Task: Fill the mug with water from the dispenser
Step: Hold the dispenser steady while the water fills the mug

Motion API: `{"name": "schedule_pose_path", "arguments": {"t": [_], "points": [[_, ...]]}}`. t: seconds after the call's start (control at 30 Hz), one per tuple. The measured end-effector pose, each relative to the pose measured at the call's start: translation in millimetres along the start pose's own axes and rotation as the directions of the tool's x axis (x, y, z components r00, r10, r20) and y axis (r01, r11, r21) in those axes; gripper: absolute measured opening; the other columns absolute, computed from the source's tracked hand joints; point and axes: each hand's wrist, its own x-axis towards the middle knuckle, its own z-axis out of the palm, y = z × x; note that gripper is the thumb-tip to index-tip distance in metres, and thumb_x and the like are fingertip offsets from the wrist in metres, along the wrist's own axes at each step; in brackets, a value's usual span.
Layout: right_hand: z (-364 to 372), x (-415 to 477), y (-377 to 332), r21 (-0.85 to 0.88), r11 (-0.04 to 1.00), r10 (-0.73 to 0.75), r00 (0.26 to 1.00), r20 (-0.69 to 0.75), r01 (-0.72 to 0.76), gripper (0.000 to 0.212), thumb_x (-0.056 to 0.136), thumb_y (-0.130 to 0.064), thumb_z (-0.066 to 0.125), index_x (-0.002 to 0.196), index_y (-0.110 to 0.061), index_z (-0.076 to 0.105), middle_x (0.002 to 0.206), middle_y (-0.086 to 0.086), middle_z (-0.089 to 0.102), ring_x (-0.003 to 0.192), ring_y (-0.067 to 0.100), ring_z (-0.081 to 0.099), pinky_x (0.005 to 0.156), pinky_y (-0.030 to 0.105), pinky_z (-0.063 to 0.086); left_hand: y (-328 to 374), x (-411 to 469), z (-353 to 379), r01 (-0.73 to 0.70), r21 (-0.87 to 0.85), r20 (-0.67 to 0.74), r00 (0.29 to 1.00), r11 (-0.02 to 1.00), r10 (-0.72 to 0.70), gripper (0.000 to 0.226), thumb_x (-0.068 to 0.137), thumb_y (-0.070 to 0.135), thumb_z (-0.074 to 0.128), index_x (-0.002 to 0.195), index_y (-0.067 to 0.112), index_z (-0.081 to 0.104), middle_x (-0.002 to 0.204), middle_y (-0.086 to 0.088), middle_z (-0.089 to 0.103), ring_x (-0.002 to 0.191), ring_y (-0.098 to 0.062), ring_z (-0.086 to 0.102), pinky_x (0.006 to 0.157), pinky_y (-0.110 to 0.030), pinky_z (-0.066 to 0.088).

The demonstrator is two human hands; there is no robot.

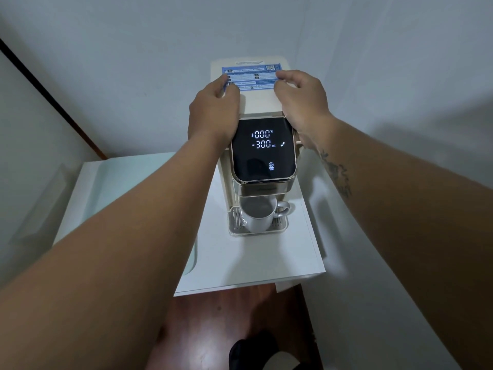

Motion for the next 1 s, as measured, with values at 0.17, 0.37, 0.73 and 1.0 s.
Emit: {"name": "schedule_pose_path", "arguments": {"t": [0.17, 0.37, 0.73, 1.0], "points": [[0.3, 0.5, -0.1, 0.016, 1.000, 0.008, 1.000, 0.000, -0.008, 0.034, 0.091, -0.024, 0.055, 0.122, -0.025, 0.068, 0.110, -0.003, 0.070, 0.037, 0.000, 0.047, 0.049, 0.015, 0.043, 0.6, -0.3, -0.6, -0.003, 0.000, 0.005, 1.000, 1.000, 0.003, 0.049, 0.095, 0.036, 0.044, 0.142, 0.034, 0.059, 0.144, 0.013, 0.061, 0.129, -0.012, 0.056, 0.110, -0.028, 0.042], [0.1, 1.3, 0.1, 0.032, 0.999, 0.012, 1.000, 0.001, -0.012, 0.033, 0.092, -0.025, 0.055, 0.122, -0.025, 0.068, 0.111, 0.002, 0.071, 0.037, 0.001, 0.046, 0.045, 0.016, 0.040, -0.2, 0.1, 0.7, -0.001, -0.006, -0.001, 1.000, 1.000, 0.001, 0.050, 0.095, 0.037, 0.043, 0.142, 0.035, 0.058, 0.144, 0.012, 0.061, 0.127, -0.013, 0.057, 0.106, -0.027, 0.044], [-0.1, 0.8, 0.0, 0.025, 1.000, 0.011, 1.000, -0.004, -0.011, 0.034, 0.092, -0.024, 0.055, 0.123, -0.025, 0.068, 0.107, -0.002, 0.071, 0.040, 0.002, 0.048, 0.046, 0.017, 0.042, 0.4, -0.2, 0.3, 0.003, -0.010, -0.003, 1.000, 1.000, -0.003, 0.049, 0.096, 0.035, 0.044, 0.143, 0.034, 0.058, 0.144, 0.011, 0.061, 0.126, -0.012, 0.057, 0.103, -0.025, 0.043], [-0.3, 0.3, -0.7, 0.023, 1.000, 0.020, 1.000, -0.003, -0.020, 0.035, 0.092, -0.023, 0.053, 0.125, -0.024, 0.067, 0.108, 0.001, 0.071, 0.035, 0.001, 0.046, 0.040, 0.014, 0.037, 1.0, -0.2, -0.1, 0.006, -0.007, -0.004, 1.000, 1.000, -0.006, 0.049, 0.095, 0.036, 0.046, 0.142, 0.035, 0.058, 0.144, 0.012, 0.061, 0.127, -0.011, 0.056, 0.100, -0.022, 0.039]]}}
